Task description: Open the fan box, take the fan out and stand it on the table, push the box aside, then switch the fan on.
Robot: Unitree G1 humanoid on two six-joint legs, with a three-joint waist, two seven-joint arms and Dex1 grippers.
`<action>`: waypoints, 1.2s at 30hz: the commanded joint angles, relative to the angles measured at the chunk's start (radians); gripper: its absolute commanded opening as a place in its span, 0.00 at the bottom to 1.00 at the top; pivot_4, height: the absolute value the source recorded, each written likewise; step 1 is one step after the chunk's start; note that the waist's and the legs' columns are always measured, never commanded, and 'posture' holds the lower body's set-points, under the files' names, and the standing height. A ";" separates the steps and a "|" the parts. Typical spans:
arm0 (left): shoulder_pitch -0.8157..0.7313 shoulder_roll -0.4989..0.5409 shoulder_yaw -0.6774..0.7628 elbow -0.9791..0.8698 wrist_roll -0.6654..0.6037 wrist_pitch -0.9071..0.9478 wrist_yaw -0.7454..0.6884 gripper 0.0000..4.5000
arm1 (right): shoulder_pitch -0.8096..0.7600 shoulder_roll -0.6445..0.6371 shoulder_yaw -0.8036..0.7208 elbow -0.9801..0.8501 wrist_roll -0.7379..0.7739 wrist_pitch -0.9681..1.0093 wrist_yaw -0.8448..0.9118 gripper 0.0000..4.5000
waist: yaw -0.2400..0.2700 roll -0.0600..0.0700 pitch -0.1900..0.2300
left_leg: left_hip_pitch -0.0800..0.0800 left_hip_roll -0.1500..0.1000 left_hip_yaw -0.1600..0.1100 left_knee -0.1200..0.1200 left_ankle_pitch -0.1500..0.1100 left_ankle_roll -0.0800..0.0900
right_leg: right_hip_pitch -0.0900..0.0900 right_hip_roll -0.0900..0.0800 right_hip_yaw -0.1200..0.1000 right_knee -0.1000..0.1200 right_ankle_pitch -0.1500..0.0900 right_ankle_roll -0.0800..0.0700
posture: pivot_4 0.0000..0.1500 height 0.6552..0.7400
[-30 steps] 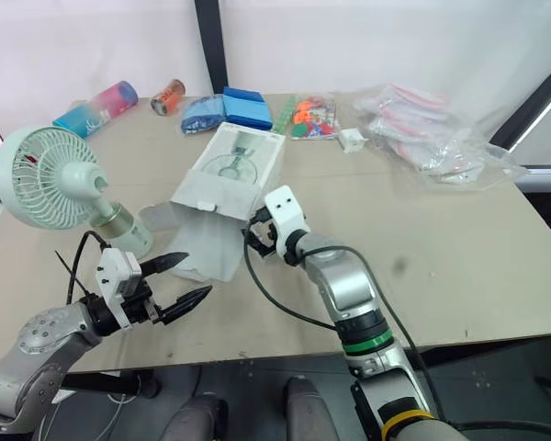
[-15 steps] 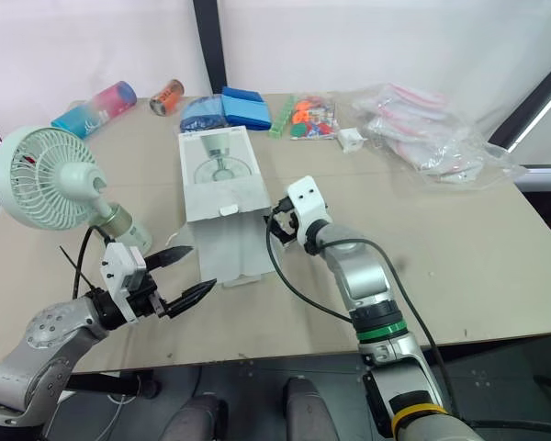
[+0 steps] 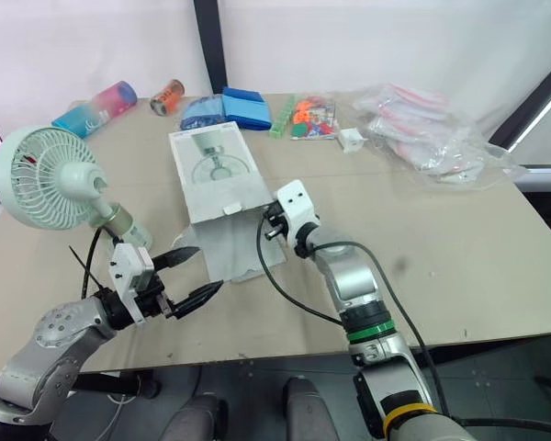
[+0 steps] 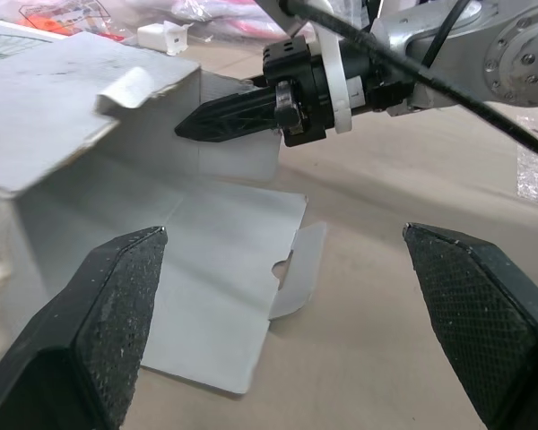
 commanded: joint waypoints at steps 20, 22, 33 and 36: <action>-0.016 -0.011 -0.011 -0.003 0.033 -0.055 -0.011 1.00 | -0.017 -0.115 -0.126 0.094 -0.011 -0.125 -0.024 0.02 | 0.003 0.000 0.000 | -0.001 -0.001 0.000 0.000 0.000 0.000 | 0.000 -0.001 0.000 0.000 0.000 0.000 | 1.00 1.00; -0.018 -0.015 -0.017 -0.002 0.032 -0.057 -0.014 1.00 | 0.006 -0.162 -0.164 0.093 -0.013 -0.136 -0.028 0.02 | 0.005 0.000 0.000 | -0.001 -0.001 0.000 0.000 0.000 0.000 | 0.000 -0.001 0.000 0.000 0.000 0.000 | 1.00 1.00; -0.066 -0.026 -0.017 0.037 0.024 -0.049 -0.021 1.00 | 0.192 -0.345 -0.358 0.028 -0.001 -0.097 -0.074 0.02 | 0.004 0.000 0.000 | 0.000 -0.001 0.001 0.000 -0.001 0.002 | 0.002 0.000 0.003 -0.001 -0.001 0.002 | 1.00 1.00; -0.086 -0.029 -0.024 0.050 0.027 -0.049 -0.027 1.00 | 0.242 -0.363 -0.398 0.004 -0.006 -0.056 -0.109 0.02 | 0.004 0.000 -0.001 | 0.001 -0.001 0.002 0.000 -0.001 0.002 | 0.002 0.000 0.004 -0.001 -0.001 0.002 | 1.00 1.00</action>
